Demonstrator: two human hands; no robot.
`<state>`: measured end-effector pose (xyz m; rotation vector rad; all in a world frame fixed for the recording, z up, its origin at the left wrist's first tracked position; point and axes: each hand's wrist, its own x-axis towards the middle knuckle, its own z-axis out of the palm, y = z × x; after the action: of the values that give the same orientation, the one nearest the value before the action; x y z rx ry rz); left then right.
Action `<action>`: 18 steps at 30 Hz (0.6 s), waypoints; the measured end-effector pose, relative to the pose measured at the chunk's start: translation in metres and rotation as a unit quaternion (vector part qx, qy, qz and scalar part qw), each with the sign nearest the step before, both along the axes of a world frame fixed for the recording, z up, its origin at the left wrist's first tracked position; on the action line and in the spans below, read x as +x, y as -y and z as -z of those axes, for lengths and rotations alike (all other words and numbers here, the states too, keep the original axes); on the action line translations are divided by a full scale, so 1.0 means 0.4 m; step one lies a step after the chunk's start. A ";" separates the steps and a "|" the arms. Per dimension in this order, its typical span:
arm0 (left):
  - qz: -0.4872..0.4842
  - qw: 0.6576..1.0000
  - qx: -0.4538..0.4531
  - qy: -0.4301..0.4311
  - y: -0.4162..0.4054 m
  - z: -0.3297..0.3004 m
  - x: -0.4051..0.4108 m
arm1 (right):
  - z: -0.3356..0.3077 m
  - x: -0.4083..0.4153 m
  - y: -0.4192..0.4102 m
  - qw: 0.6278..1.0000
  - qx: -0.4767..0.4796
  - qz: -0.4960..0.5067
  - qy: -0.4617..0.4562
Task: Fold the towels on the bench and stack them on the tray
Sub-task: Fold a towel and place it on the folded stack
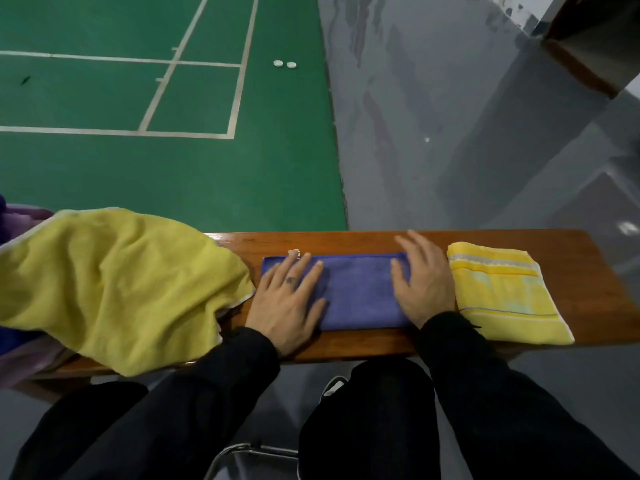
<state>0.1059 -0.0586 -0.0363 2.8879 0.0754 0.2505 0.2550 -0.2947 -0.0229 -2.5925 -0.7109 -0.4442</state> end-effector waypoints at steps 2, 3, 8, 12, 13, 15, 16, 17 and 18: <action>-0.012 0.996 0.030 -0.083 0.028 0.037 -0.005 | 0.024 -0.028 -0.010 0.988 -0.111 -0.097 -0.046; -0.016 0.993 0.045 -0.104 0.035 0.046 -0.004 | 0.035 -0.038 -0.015 0.973 -0.177 -0.124 -0.085; -0.072 0.995 0.003 -0.075 0.034 0.019 -0.028 | 0.040 -0.065 -0.008 0.985 -0.130 -0.095 -0.055; -0.227 0.966 -0.121 -0.017 0.053 0.001 -0.132 | 0.058 -0.123 0.025 0.983 -0.096 -0.152 -0.035; -0.254 0.954 -0.158 -0.018 0.059 0.005 -0.153 | 0.066 -0.138 0.034 0.985 -0.081 -0.149 -0.035; -0.285 0.935 -0.212 -0.023 0.073 0.008 -0.169 | 0.069 -0.169 0.051 0.992 -0.026 -0.114 -0.048; -0.294 0.926 -0.238 -0.021 0.078 0.003 -0.163 | 0.065 -0.186 0.057 0.994 0.006 -0.094 -0.057; -0.305 0.915 -0.263 -0.021 0.082 -0.010 -0.149 | 0.060 -0.205 0.061 0.994 0.035 -0.081 -0.064; -0.319 0.902 -0.290 -0.023 0.083 -0.025 -0.131 | 0.055 -0.222 0.064 0.993 0.062 -0.075 -0.070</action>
<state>0.0536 -0.0920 -0.0262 2.1852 0.9419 0.2190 0.1660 -0.3202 -0.0450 -2.4071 -0.7960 -0.2487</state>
